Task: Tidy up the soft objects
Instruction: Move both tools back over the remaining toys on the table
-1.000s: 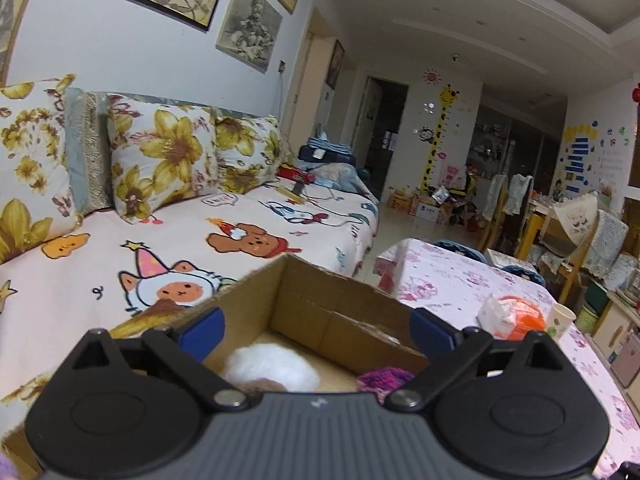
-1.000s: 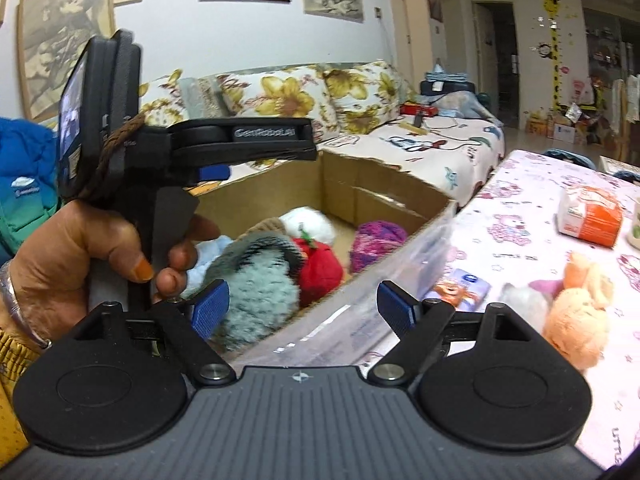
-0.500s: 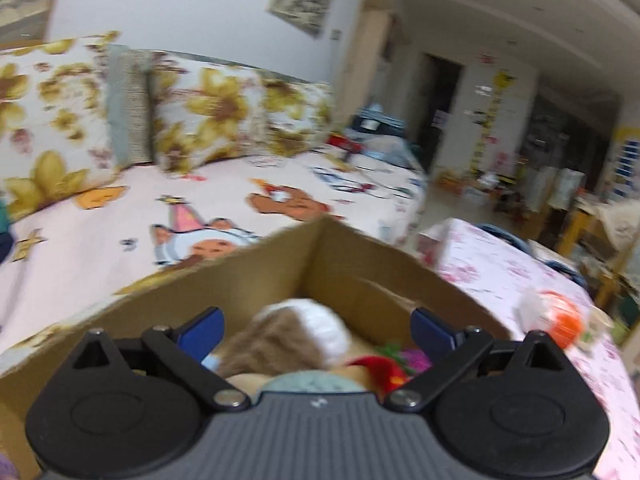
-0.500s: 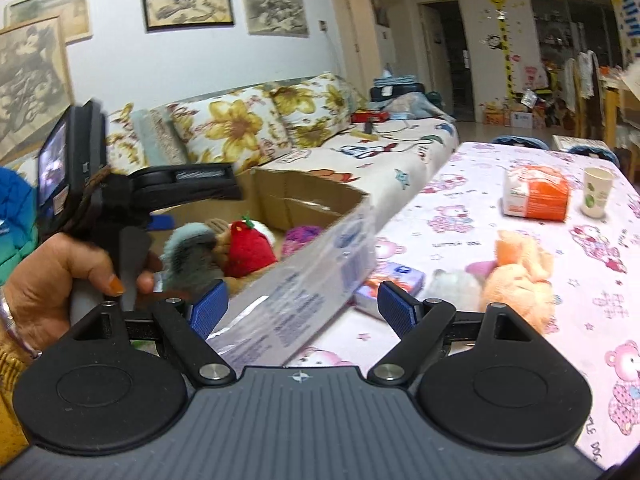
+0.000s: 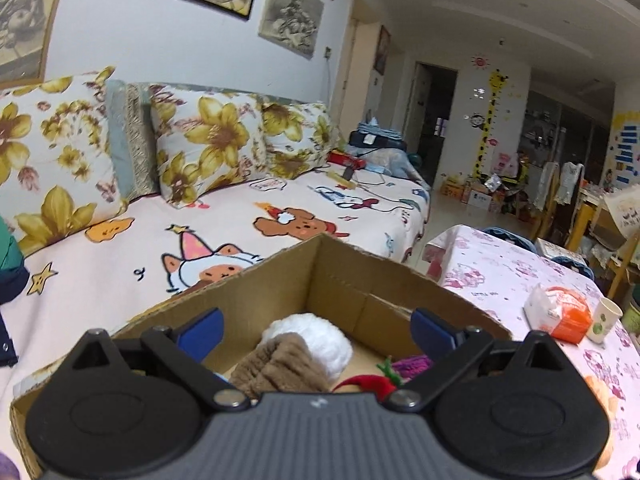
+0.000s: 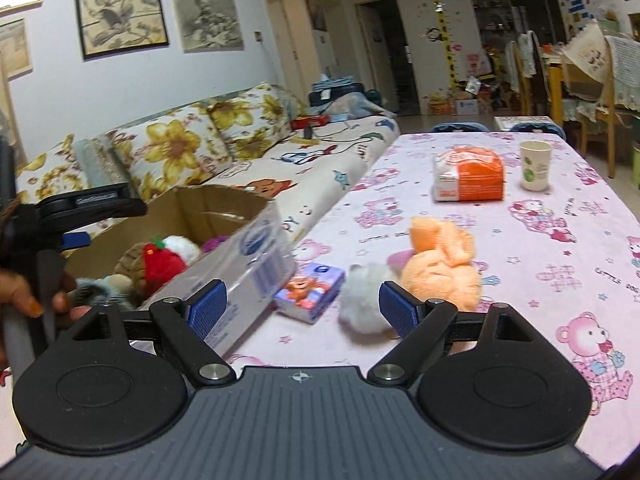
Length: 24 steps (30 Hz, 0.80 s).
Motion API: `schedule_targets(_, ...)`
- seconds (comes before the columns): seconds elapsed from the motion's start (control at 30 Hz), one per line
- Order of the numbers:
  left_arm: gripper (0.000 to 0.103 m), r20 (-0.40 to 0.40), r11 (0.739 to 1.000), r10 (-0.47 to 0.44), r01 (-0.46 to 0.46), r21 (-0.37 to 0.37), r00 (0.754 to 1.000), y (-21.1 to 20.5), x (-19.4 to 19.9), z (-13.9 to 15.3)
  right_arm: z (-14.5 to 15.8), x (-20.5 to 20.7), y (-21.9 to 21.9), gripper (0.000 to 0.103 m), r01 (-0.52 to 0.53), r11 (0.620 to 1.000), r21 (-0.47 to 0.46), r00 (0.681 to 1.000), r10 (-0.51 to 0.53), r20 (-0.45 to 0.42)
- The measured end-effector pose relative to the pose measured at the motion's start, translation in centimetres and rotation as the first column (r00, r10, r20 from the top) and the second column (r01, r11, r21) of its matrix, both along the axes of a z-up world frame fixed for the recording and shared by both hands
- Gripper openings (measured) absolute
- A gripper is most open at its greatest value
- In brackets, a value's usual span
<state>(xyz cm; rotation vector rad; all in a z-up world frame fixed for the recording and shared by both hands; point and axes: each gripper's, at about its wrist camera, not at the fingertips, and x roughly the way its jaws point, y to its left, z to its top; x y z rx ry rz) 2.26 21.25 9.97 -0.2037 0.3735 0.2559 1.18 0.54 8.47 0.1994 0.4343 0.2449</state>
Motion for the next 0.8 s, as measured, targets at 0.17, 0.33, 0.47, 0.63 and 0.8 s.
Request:
schedule_targets(0.17, 0.099, 0.027, 0.999, -0.038, 0.038, 0.021, 0.999, -1.1, -0.2, 0.4, -0.6, -0.2, -0.9, 0.103, 0.056, 0.998, 0.004, 0.998, -0.056, -0.008)
schedule_targets(0.33, 0.099, 0.065, 0.998, -0.059, 0.059, 0.007, 0.996, -2.1, -0.5, 0.8, -0.9, -0.1, -1.6, 0.103, 0.104, 0.995, 0.011, 0.994, -0.104, -0.022)
schedule_targets(0.47, 0.099, 0.082, 0.996, -0.087, 0.087, 0.014, 0.993, -3.1, -0.6, 0.8, -1.1, -0.2, -2.2, 0.103, 0.139, 0.99, 0.02, 0.99, -0.138, -0.028)
schedule_targets(0.63, 0.1, 0.092, 0.989, -0.143, 0.14, 0.039, 0.985, -4.7, -0.7, 0.9, -1.3, -0.1, -3.0, 0.103, 0.169, 0.985, 0.027, 0.985, -0.168, -0.033)
schedule_targets(0.8, 0.1, 0.115, 0.983, -0.177, 0.168, 0.077, 0.978, -6.1, -1.1, 0.9, -1.9, 0.3, -3.9, 0.103, 0.197, 0.98, 0.029, 0.979, -0.195, -0.052)
